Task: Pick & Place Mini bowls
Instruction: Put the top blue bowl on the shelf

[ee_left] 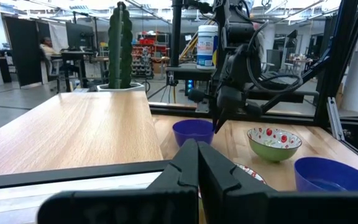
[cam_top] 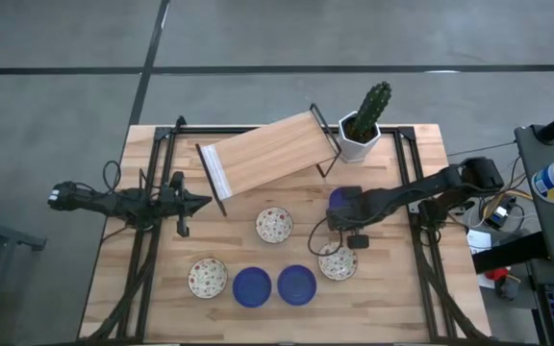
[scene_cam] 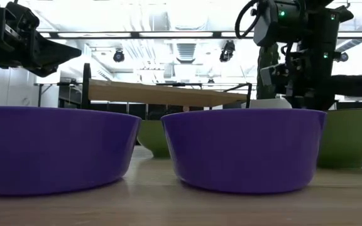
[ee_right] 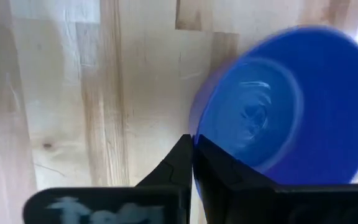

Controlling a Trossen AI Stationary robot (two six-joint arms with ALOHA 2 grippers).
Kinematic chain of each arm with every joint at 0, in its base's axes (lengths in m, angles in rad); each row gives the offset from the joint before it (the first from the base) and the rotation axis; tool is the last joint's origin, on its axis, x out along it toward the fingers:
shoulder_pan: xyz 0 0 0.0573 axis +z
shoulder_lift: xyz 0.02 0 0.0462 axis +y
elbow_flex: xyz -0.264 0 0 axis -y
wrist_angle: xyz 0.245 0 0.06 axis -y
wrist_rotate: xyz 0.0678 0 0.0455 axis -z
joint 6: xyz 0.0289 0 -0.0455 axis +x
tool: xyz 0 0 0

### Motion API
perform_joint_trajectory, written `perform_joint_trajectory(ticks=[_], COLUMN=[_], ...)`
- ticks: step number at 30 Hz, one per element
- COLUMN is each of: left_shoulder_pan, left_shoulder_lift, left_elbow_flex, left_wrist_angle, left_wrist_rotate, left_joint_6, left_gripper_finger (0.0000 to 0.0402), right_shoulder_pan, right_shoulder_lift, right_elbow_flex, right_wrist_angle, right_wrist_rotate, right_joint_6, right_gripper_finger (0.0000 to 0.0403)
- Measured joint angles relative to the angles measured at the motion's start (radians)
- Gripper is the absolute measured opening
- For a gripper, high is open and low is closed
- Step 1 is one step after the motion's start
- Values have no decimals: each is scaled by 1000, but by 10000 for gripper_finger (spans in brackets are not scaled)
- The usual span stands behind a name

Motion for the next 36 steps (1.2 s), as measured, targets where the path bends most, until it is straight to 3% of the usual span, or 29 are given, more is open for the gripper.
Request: perform_joint_trajectory(ticks=[6,17,27,36], left_shoulder_pan=[0,0,0,0], left_shoulder_lift=[0,0,0,0], left_elbow_flex=[0,0,0,0], left_wrist_angle=[0,0,0,0], left_wrist_rotate=[0,0,0,0], left_joint_6=[0,0,0,0], left_gripper_finger=[0,0,0,0], right_shoulder_pan=[3,5,-3,-120], right_shoulder_lift=[-30,-25,-23,-22], right_elbow_flex=[37,364,585,644], right_wrist_angle=[-58,-190,-193,-131], right_wrist_rotate=[1,55,239,261], right_joint_6=[33,-36,-242,-403], right_gripper_finger=[9,9,9,8])
